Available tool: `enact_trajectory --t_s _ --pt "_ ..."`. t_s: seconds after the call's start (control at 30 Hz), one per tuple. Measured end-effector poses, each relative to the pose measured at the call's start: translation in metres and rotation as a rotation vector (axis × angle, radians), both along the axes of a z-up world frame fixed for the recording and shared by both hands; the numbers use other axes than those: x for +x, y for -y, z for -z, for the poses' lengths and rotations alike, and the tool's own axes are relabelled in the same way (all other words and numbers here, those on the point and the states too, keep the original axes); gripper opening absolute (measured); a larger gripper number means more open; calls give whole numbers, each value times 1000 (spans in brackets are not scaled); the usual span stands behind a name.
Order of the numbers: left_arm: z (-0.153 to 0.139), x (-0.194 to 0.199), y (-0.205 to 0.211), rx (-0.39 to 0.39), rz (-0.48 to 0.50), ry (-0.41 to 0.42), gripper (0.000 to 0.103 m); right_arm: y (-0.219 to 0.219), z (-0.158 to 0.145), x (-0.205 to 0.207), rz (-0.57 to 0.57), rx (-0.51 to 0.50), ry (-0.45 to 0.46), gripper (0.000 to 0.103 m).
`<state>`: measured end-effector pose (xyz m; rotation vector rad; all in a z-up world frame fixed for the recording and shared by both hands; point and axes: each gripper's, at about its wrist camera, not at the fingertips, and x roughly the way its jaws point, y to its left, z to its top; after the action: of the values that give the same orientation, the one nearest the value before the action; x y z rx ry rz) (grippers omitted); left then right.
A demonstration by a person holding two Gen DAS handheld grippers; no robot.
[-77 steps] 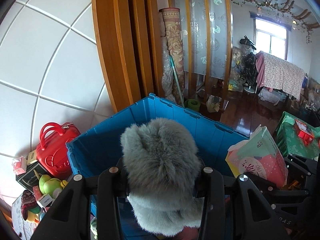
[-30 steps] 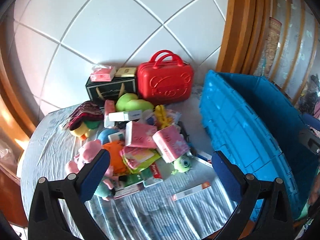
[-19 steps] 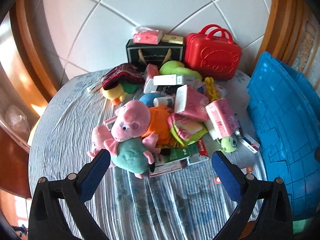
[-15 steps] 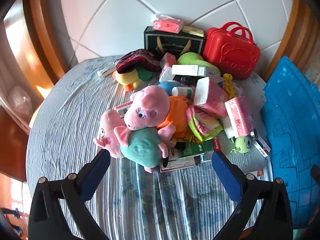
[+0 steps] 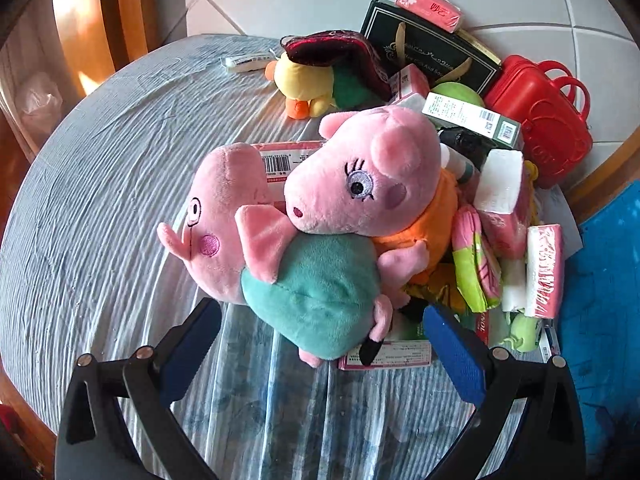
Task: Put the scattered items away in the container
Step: 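Grasp the pink-green plush pig with the left tool while the right tool grasps the white medicine box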
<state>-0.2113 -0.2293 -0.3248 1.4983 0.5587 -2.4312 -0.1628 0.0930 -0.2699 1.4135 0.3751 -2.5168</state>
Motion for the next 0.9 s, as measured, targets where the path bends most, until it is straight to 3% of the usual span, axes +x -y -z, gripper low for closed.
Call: enact_trajectory --t_s 0.13,0.27,0.43,0.63,0.8,0.83,0.9 --pt "27 -13 6 21 -25 44 103 4 28 -5 -31 58 14 103" --pt "52 -21 13 92 -68 86 103 6 62 -13 -55 131 46 103" --pt "67 -30 21 119 -132 85 103 8 93 -26 -58 190 71 103" --pt "77 -47 31 101 -173 113 103 14 116 -42 -79 229 105 102" --pt "79 -53 36 72 -119 118 103 16 128 -50 -101 258 130 102" --pt "79 -52 37 72 -105 112 103 16 129 -51 -105 256 137 99" --pt "76 -47 37 61 -69 94 98 18 130 -52 -117 247 158 79"
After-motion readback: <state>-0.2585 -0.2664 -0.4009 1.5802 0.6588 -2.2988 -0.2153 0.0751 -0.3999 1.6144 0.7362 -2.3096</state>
